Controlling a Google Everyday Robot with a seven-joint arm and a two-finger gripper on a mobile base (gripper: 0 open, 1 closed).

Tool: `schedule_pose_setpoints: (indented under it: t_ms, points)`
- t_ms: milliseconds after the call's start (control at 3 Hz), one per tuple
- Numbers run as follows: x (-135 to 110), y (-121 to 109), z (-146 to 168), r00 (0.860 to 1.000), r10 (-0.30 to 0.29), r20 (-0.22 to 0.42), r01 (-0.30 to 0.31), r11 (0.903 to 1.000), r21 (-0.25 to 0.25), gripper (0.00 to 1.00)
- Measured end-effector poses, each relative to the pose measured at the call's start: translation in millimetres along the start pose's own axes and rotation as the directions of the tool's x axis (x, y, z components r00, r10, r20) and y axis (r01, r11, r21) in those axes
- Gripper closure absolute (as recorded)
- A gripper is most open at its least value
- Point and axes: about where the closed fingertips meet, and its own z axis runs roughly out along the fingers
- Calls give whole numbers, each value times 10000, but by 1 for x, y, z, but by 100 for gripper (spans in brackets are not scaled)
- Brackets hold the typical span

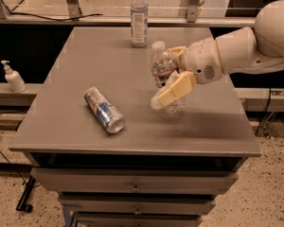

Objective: Knock water bottle over

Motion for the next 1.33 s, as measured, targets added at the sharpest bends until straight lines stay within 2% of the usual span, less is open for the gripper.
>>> schedule_pose_setpoints:
  t_ms: [333,667,1333]
  points:
    - [-17,-9,14,9996,-200,184,197,9997,136,0]
    - [-23,-22,11,9993,-242,290,227,9984,515,0]
    - [-20,-36,-5,9994,-239,256,211,9940,1076,0]
